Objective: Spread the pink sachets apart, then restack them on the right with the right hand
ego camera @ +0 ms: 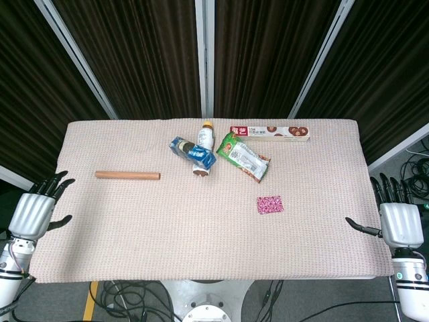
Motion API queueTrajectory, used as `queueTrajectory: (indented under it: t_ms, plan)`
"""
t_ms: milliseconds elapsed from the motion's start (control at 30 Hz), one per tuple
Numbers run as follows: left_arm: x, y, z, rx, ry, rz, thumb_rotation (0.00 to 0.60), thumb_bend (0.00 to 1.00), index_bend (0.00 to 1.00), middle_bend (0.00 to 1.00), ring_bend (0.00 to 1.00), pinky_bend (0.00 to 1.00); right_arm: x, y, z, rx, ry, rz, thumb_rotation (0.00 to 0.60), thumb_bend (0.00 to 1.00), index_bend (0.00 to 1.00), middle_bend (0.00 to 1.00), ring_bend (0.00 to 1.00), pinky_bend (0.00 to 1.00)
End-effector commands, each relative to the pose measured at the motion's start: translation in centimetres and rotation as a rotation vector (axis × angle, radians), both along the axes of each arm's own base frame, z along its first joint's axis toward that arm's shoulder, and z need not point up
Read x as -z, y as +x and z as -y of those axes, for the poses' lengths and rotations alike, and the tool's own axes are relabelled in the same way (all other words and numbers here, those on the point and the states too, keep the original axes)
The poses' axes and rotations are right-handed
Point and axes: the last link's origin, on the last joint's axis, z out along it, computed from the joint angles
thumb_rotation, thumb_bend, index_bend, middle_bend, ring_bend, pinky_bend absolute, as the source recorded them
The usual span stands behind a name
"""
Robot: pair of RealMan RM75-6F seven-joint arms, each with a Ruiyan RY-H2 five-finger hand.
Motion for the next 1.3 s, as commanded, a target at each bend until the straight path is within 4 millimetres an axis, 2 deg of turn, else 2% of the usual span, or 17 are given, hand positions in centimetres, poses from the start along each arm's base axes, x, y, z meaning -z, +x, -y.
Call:
queueTrajectory:
  t_ms: [33, 400, 467, 533, 633, 900, 1033, 1100, 1200, 1233, 1300]
  plan:
    - [0.3, 0.0, -0.1, 0.002, -0.005, -0.001, 0.6, 0.05, 0.25, 0.22, 0.19, 0.29, -0.1, 0.0, 0.1, 0.002, -0.003, 0.002, 0.162, 0.0, 0.0, 0.02, 0.0, 0.0]
    - [0.5, 0.2, -0.2, 0.009, -0.021, 0.016, 0.6, 0.04, 0.25, 0.22, 0.19, 0.29, 0.3, 0.4, 0.4, -0.014, 0.018, 0.016, 0.168, 0.0, 0.0, 0.03, 0.0, 0.0]
    - [0.5, 0.2, -0.1, 0.002, -0.028, 0.028, 0.6, 0.07, 0.25, 0.22, 0.19, 0.29, 0.4, 0.6, 0.5, -0.021, 0.018, 0.02, 0.165, 0.0, 0.0, 0.03, 0.0, 0.0]
    - [0.5, 0.1, 0.0, -0.004, -0.038, 0.037, 0.6, 0.13, 0.25, 0.22, 0.19, 0.29, 0.5, 0.8, 0.6, -0.028, 0.018, 0.015, 0.188, 0.0, 0.0, 0.03, 0.0, 0.0]
    - [0.6, 0.0, 0.1, -0.002, -0.041, 0.035, 0.6, 0.17, 0.25, 0.22, 0.19, 0.29, 0.9, 1.4, 0.8, -0.058, 0.027, 0.008, 0.254, 0.0, 0.0, 0.05, 0.0, 0.0]
    - [0.3, 0.1, 0.6, 0.008, -0.015, 0.042, 0.6, 0.13, 0.25, 0.22, 0.19, 0.29, 3.0, 4.1, 1.7, -0.141, 0.14, 0.037, 0.285, 0.0, 0.0, 0.13, 0.0, 0.0]
    - [0.2, 0.2, 0.7, 0.013, -0.007, 0.063, 0.6, 0.11, 0.25, 0.22, 0.19, 0.29, 4.8, 5.3, 1.9, -0.148, 0.216, 0.046, 0.316, 0.01, 0.0, 0.16, 0.0, 0.0]
    - [0.1, 0.3, 0.8, 0.021, -0.006, 0.073, 0.6, 0.1, 0.25, 0.22, 0.19, 0.29, 6.0, 5.7, 1.9, -0.137, 0.263, 0.066, 0.396, 0.11, 0.0, 0.19, 0.0, 0.0]
    - [-0.2, 0.4, 0.9, 0.03, 0.002, 0.085, 0.6, 0.1, 0.25, 0.22, 0.19, 0.29, 7.2, 6.3, 1.9, -0.129, 0.293, 0.092, 0.563, 0.37, 0.06, 0.25, 0.02, 0.02]
    - [-0.3, 0.4, 1.0, 0.031, 0.004, 0.088, 0.6, 0.09, 0.25, 0.22, 0.19, 0.29, 7.6, 6.5, 1.9, -0.129, 0.299, 0.104, 0.593, 0.47, 0.13, 0.29, 0.07, 0.08]
    - [-0.6, 0.3, 1.0, 0.029, 0.01, 0.093, 0.6, 0.09, 0.25, 0.22, 0.19, 0.29, 8.2, 6.8, 2.1, -0.13, 0.324, 0.124, 0.6, 0.54, 0.22, 0.33, 0.17, 0.24]
